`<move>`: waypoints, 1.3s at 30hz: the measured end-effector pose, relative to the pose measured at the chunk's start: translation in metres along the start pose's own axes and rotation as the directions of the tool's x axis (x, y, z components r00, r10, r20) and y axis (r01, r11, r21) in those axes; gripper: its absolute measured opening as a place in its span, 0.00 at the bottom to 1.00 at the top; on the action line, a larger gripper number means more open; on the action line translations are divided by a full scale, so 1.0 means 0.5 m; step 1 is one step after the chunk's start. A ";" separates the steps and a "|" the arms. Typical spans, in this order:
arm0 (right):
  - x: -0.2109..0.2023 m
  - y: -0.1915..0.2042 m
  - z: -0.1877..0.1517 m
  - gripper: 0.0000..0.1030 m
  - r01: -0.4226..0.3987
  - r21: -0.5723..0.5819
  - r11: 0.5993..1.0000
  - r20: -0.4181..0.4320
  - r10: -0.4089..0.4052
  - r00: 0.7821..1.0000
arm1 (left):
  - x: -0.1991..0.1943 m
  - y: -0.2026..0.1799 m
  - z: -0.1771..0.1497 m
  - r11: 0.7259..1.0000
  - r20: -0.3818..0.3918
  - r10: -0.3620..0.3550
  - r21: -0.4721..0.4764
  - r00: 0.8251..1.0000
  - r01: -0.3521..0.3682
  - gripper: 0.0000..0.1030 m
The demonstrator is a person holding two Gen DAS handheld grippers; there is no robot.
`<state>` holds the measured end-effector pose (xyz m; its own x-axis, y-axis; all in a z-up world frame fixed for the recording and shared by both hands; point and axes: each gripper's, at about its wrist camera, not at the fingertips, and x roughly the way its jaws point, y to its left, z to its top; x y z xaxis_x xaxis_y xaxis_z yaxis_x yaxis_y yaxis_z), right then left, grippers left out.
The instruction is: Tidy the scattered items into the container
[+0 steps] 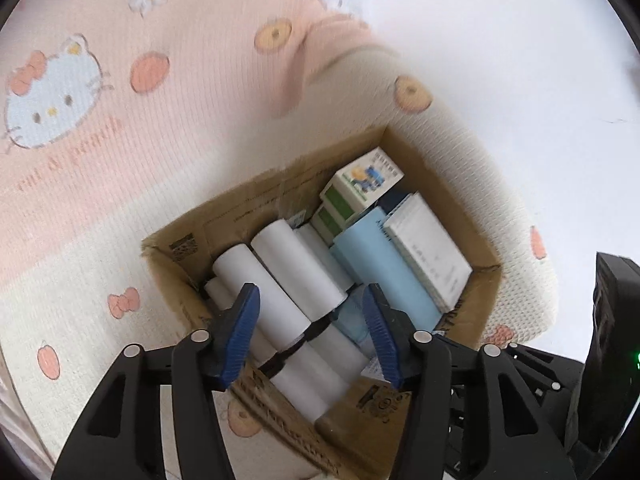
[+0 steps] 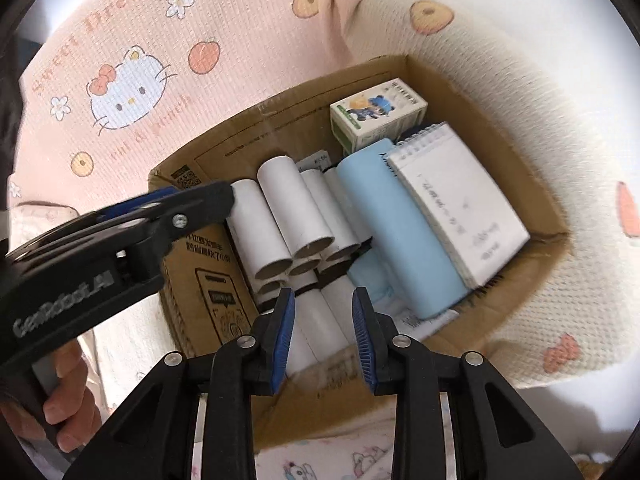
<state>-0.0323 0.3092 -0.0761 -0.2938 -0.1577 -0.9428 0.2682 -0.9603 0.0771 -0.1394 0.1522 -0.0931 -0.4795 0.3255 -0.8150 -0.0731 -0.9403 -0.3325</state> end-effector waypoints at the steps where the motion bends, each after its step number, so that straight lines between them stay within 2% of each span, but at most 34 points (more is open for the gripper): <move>1: -0.006 -0.010 0.013 0.28 0.012 -0.008 1.000 0.006 -0.012 1.000 | -0.015 -0.002 -0.006 1.000 0.020 0.002 0.008 1.000 -0.003 0.60; 3: -0.017 0.021 0.003 0.31 0.031 -0.021 0.999 0.019 -0.030 0.999 | -0.048 -0.006 -0.021 1.000 0.062 -0.001 0.028 0.998 0.000 0.61; 5: -0.037 0.034 -0.003 0.41 0.039 -0.036 0.999 0.041 -0.037 0.998 | -0.074 -0.011 -0.035 0.999 0.086 0.009 0.050 0.996 -0.013 0.64; 10: -0.083 0.067 -0.027 0.53 0.051 -0.048 0.998 0.085 -0.046 0.995 | -0.125 -0.029 -0.072 0.988 0.112 0.059 0.135 0.992 -0.074 0.66; 14: -0.113 0.093 -0.049 0.56 0.117 -0.093 0.989 0.096 -0.108 0.990 | -0.164 -0.026 -0.091 0.993 0.114 0.041 0.103 0.993 -0.053 0.67; 18: -0.147 0.104 -0.068 0.58 0.142 -0.112 0.983 0.117 -0.129 0.985 | -0.216 -0.047 -0.110 0.982 0.173 0.102 0.139 0.980 -0.127 0.68; 24: -0.206 0.121 -0.103 0.59 0.195 -0.148 0.970 0.178 -0.168 0.970 | -0.282 -0.093 -0.143 0.963 0.247 0.140 0.190 0.959 -0.190 0.76; 31: -0.267 0.137 -0.157 0.63 0.196 -0.180 0.964 0.258 -0.146 0.955 | -0.312 -0.134 -0.171 0.966 0.241 0.116 0.199 0.964 -0.166 0.77; 35: -0.288 0.126 -0.178 0.64 0.163 -0.164 0.973 0.277 -0.113 0.954 | -0.324 -0.152 -0.182 0.971 0.232 0.080 0.200 0.969 -0.128 0.77; 39: -0.298 0.115 -0.192 0.64 0.176 -0.150 0.973 0.288 -0.128 0.949 | -0.330 -0.171 -0.194 0.973 0.225 0.061 0.203 0.972 -0.108 0.77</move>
